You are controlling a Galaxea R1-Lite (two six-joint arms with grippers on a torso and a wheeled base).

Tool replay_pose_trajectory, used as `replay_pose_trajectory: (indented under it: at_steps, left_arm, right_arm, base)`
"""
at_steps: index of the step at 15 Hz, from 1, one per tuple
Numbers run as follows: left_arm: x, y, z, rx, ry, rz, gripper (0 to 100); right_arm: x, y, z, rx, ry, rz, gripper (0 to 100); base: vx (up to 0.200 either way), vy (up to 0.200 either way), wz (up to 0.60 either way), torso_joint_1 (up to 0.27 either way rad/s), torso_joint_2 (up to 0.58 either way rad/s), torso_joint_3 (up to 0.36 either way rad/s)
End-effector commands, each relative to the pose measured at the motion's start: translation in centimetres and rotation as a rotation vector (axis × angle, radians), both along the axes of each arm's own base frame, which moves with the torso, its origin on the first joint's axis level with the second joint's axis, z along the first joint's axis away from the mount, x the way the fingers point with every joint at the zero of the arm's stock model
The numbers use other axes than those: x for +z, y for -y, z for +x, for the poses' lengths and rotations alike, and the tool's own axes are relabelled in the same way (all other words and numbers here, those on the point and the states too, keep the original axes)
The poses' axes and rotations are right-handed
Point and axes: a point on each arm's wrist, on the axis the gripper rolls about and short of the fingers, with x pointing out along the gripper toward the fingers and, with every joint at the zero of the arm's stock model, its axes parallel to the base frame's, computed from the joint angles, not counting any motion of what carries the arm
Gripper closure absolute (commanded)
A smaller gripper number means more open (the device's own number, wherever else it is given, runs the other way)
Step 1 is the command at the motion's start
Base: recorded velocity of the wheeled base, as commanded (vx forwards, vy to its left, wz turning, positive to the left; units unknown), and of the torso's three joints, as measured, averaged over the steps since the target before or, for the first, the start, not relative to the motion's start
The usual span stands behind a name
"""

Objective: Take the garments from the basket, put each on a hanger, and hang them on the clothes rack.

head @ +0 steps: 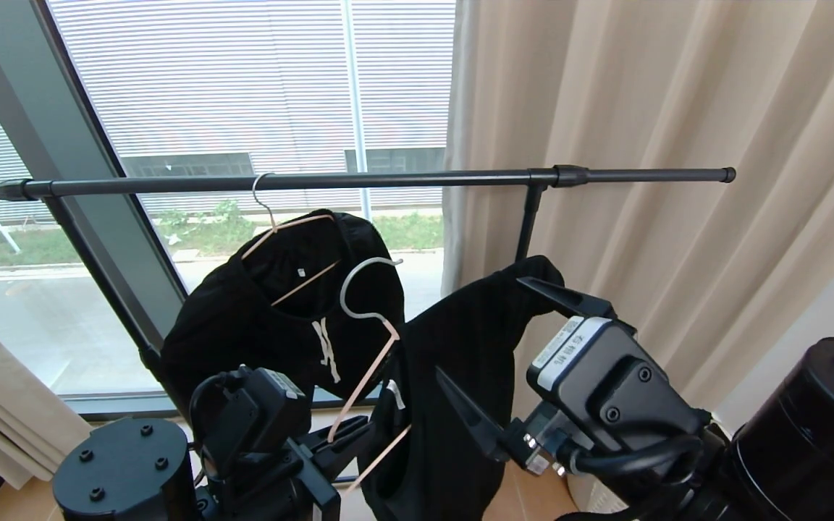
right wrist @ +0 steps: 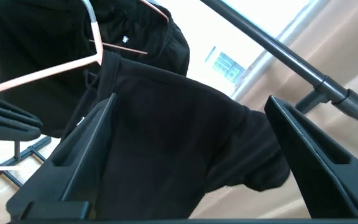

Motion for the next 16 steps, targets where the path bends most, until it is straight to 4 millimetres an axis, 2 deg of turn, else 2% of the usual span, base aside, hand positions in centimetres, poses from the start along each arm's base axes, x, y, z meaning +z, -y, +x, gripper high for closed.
replay_pose_trajectory:
  at_steps: [1,4,6,7,8,10,11,13,14,16]
  left_arm:
    - [-0.1,0.0,-0.1,-0.008,-0.006,0.006,100]
    - [-0.9,0.1,-0.3,-0.046,-0.033,0.032,100]
    - [-0.9,0.2,-0.7,-0.068,-0.02,0.052,100]
    - [-1.0,0.3,-0.8,-0.076,-0.017,0.057,100]
    - [-1.3,0.3,-1.4,-0.1,-0.028,0.071,100]
    - [-1.4,0.5,-1.8,-0.122,-0.035,0.079,100]
    - [-1.4,0.7,-2.0,-0.135,-0.033,0.079,100]
    - [-1.4,0.8,-2.3,-0.155,-0.019,0.096,100]
    - [-1.6,0.8,-2.6,-0.171,-0.016,0.11,100]
    - [-1.5,1.0,-2.9,-0.186,-0.014,0.109,100]
  right_arm:
    - [1.1,1.8,-0.2,0.005,0.004,-0.008,0]
    - [4.1,5.4,-0.9,0.121,-0.116,-0.156,0]
    - [7.5,7.4,-0.4,0.194,-0.284,-0.279,0]
    - [8.2,7.7,-0.3,0.217,-0.319,-0.301,0]
    - [9.9,8.8,0.6,0.293,-0.411,-0.354,0]
    - [10.6,9.6,2.4,0.389,-0.489,-0.405,0]
    - [11.1,10.0,3.9,0.478,-0.561,-0.436,0]
    - [11.2,9.5,5.6,0.491,-0.636,-0.477,0]
    - [10.9,8.8,6.8,0.51,-0.721,-0.521,0]
    - [9.4,7.7,8.9,0.594,-0.732,-0.635,0]
  base:
    - [0.0,0.0,0.0,0.0,0.0,0.0]
    - [0.0,0.0,0.0,0.0,0.0,0.0]
    - [0.0,0.0,0.0,0.0,0.0,0.0]
    - [0.0,0.0,0.0,0.0,0.0,0.0]
    - [0.0,0.0,0.0,0.0,0.0,0.0]
    - [0.0,0.0,0.0,0.0,0.0,0.0]
    - [0.0,0.0,0.0,0.0,0.0,0.0]
    - [0.0,0.0,0.0,0.0,0.0,0.0]
    - [0.0,0.0,0.0,0.0,0.0,0.0]
    - [0.0,0.0,0.0,0.0,0.0,0.0]
